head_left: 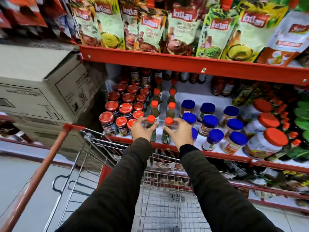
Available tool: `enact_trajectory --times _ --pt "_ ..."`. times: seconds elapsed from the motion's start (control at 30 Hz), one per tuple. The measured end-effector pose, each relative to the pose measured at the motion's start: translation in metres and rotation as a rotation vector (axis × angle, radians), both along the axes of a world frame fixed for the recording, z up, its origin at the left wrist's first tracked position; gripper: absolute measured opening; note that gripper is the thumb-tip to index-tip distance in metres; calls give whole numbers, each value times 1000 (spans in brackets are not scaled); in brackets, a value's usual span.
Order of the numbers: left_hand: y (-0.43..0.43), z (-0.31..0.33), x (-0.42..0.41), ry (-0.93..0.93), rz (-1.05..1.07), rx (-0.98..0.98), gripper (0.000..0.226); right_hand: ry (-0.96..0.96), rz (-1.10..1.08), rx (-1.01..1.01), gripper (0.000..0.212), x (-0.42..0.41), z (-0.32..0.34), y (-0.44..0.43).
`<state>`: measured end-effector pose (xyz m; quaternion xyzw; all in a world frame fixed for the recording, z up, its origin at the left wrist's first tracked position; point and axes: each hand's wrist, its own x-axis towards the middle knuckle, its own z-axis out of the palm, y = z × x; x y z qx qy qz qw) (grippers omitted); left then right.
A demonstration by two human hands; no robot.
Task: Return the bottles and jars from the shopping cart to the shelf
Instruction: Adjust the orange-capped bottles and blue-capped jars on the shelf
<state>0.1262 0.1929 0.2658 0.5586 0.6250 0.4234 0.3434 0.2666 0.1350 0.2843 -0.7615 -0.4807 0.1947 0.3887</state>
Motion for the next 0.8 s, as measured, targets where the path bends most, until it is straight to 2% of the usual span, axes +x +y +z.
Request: enact_trajectory --times 0.07,0.2,0.43,0.53,0.6,0.7,0.8 --pt "6 0 -5 22 -26 4 34 -5 -17 -16 34 -1 -2 4" --pt "15 -1 -17 5 -167 6 35 0 0 -7 24 2 -4 6" --pt "15 -2 -31 -82 -403 -54 38 49 83 -13 29 6 -1 6" --pt "11 -1 -27 -52 -372 -21 44 45 93 -3 34 6 0 6" --pt "9 0 -23 13 -268 1 53 21 70 2 42 5 1 6" --pt "9 1 -18 41 -156 30 42 25 29 3 37 6 0 7" --pt "13 3 -21 36 -209 35 33 37 53 -2 31 8 -1 6"
